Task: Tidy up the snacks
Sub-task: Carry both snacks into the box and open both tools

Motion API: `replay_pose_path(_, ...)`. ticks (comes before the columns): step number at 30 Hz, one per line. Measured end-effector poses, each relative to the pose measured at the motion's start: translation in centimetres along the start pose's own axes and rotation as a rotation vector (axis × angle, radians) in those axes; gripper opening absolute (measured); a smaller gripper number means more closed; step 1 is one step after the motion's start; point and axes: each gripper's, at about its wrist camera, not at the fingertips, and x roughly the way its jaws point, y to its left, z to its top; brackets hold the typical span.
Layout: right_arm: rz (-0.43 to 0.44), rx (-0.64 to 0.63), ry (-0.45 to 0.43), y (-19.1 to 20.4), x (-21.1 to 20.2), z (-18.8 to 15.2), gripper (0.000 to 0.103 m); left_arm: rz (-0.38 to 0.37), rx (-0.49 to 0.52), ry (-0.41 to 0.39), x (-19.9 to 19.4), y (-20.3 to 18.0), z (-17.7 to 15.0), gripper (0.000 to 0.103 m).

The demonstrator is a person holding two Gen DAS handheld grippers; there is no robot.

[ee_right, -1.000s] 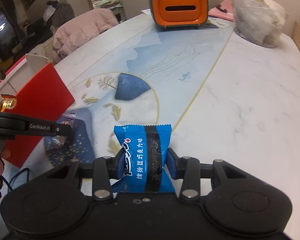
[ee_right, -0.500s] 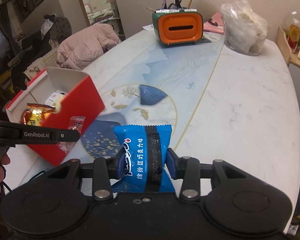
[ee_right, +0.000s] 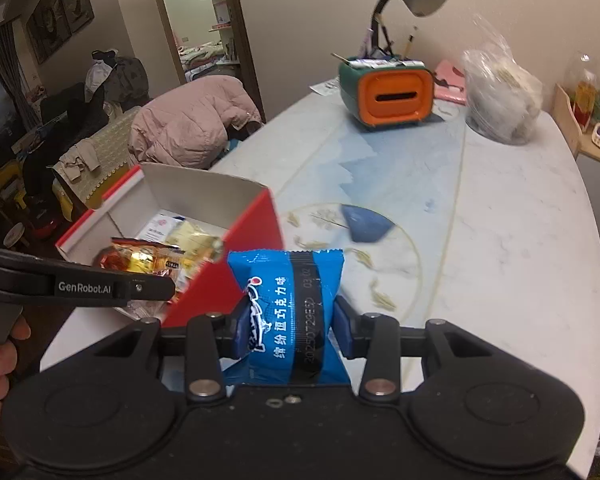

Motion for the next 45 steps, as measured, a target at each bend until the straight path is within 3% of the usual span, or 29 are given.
replay_pose_path(13,0.0,-0.027,-0.021,9.6,3.7,2.1,0.039,0.016,0.021,-0.021,-2.4,9.3,1.8,0.015)
replay_pose_path(26,-0.062,-0.058,0.048,13.7,10.4,4.1,0.04,0.073,0.046,0.031,0.6,16.4,5.6,0.015)
replay_pose_path(33,-0.082,-0.058,0.107,14.2,14.4,5.3,0.04,0.093,0.043,0.078,3.5,18.3,8.2,0.015)
replay_pose_path(45,-0.111,-0.067,0.203,14.4,19.5,5.4,0.039,0.109,0.114,0.196,9.3,17.3,9.7,0.015)
